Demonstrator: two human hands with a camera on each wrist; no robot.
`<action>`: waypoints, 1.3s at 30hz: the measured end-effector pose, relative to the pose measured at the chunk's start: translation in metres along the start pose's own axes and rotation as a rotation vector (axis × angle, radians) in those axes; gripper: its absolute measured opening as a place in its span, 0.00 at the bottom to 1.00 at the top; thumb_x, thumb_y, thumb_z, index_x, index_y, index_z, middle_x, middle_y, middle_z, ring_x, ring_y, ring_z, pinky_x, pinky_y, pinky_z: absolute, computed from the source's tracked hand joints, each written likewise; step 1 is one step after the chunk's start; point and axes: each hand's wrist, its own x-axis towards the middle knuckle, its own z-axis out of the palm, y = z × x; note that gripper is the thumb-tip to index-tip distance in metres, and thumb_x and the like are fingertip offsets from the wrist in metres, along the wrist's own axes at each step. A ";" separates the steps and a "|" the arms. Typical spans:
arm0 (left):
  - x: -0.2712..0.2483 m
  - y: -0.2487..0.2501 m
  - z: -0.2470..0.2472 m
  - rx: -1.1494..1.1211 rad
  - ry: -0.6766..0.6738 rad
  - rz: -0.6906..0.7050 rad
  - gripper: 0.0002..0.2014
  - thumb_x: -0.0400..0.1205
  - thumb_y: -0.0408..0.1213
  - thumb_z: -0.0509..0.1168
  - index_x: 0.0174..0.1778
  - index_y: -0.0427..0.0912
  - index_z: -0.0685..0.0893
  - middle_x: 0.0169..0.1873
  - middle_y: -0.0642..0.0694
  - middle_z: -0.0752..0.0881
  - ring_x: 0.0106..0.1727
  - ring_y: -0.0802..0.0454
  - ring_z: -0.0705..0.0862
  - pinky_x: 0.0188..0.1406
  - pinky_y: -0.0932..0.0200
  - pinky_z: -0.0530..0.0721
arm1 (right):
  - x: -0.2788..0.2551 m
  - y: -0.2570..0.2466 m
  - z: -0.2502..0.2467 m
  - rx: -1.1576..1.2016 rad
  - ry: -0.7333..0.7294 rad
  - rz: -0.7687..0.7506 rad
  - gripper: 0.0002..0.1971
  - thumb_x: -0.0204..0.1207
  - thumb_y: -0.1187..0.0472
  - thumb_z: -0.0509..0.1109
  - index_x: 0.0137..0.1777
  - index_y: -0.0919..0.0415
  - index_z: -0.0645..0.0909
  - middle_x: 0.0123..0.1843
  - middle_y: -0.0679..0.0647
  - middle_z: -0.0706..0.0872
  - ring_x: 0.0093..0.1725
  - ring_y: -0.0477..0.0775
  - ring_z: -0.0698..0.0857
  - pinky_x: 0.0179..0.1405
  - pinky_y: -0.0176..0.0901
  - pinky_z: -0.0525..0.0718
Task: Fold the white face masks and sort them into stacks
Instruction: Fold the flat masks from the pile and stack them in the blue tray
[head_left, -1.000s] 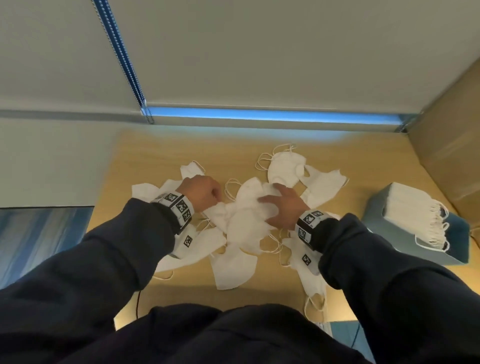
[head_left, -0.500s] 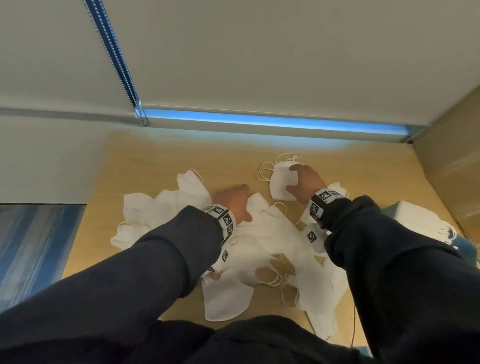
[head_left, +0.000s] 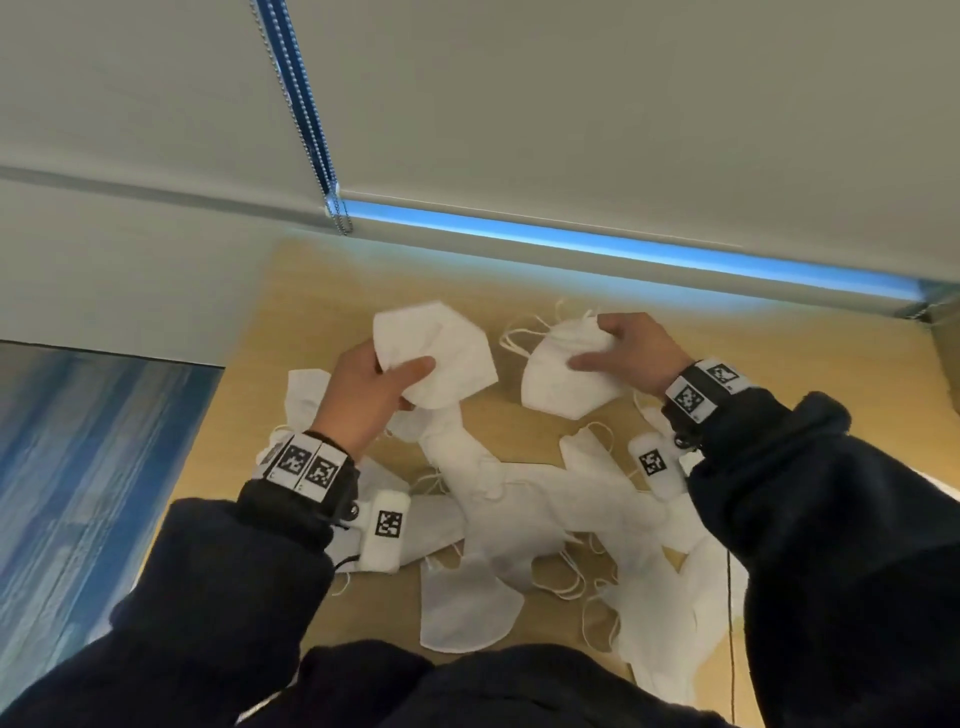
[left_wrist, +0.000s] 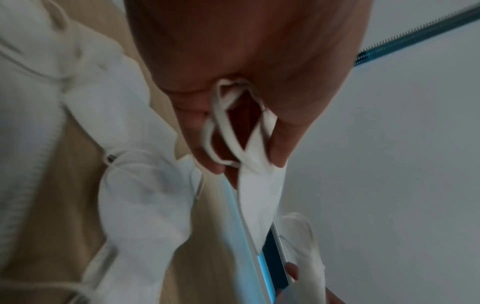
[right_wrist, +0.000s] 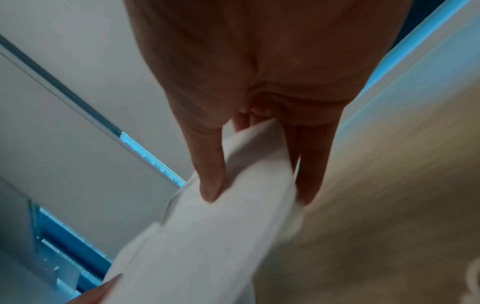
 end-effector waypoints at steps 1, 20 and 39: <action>-0.008 -0.001 -0.006 -0.068 0.014 -0.035 0.10 0.82 0.37 0.75 0.58 0.48 0.90 0.53 0.50 0.94 0.52 0.49 0.93 0.44 0.49 0.91 | -0.009 -0.006 0.000 0.090 -0.049 -0.027 0.16 0.70 0.55 0.85 0.52 0.61 0.85 0.47 0.56 0.88 0.45 0.51 0.84 0.43 0.42 0.78; -0.062 -0.009 -0.039 -0.231 0.047 -0.070 0.17 0.83 0.27 0.70 0.66 0.47 0.83 0.56 0.48 0.90 0.55 0.46 0.90 0.41 0.48 0.91 | -0.136 -0.002 0.038 0.829 -0.037 0.040 0.24 0.79 0.82 0.58 0.58 0.63 0.92 0.56 0.54 0.93 0.51 0.56 0.90 0.58 0.60 0.91; -0.100 0.017 0.037 -0.292 -0.332 -0.094 0.20 0.75 0.24 0.79 0.61 0.37 0.84 0.56 0.38 0.92 0.53 0.43 0.93 0.42 0.47 0.93 | -0.159 -0.052 0.092 1.456 0.247 0.161 0.21 0.87 0.53 0.62 0.73 0.63 0.82 0.67 0.63 0.89 0.66 0.68 0.88 0.68 0.72 0.81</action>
